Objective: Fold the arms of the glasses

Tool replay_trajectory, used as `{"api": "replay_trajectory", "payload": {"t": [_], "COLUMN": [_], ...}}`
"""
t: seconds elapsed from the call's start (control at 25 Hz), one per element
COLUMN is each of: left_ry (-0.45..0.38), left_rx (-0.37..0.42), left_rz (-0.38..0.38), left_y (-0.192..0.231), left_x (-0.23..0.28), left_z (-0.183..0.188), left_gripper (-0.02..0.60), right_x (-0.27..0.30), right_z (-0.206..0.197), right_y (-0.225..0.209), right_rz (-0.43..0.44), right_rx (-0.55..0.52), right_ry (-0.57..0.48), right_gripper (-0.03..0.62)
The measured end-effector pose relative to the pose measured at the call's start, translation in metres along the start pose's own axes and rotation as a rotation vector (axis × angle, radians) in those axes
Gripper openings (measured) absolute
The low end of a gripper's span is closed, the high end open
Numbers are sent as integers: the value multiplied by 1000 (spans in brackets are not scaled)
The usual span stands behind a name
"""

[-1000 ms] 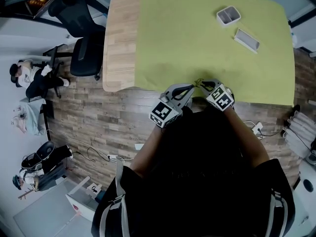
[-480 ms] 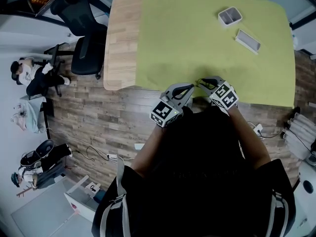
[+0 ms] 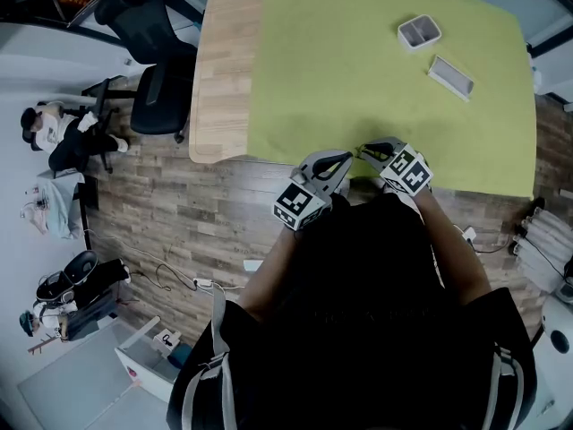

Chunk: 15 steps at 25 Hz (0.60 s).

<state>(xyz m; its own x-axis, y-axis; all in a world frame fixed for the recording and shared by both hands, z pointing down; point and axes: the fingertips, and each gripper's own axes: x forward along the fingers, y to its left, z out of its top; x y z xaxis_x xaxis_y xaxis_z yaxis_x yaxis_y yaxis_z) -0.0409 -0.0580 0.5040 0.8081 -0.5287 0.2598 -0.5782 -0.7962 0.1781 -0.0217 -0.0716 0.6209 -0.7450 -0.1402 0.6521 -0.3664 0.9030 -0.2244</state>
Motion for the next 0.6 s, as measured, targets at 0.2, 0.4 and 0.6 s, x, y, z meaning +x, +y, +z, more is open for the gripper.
{"api": "replay_trajectory", "payload": {"t": [0.2, 0.4, 0.6], "left_ry": [0, 10, -24], "left_rx": [-1, -12, -45], "left_rz": [-4, -14, -36], "left_y": [1, 0, -4], "left_x": [1, 3, 3], "left_z": [2, -1, 2], "left_gripper": [18, 18, 18], "right_x": [-7, -15, -24], "right_z": [-6, -16, -32], "right_y": [2, 0, 3], "right_rz": [28, 35, 37], "right_rx": [36, 65, 50], "right_ry": [-12, -4, 21], "right_gripper": [54, 52, 52]}}
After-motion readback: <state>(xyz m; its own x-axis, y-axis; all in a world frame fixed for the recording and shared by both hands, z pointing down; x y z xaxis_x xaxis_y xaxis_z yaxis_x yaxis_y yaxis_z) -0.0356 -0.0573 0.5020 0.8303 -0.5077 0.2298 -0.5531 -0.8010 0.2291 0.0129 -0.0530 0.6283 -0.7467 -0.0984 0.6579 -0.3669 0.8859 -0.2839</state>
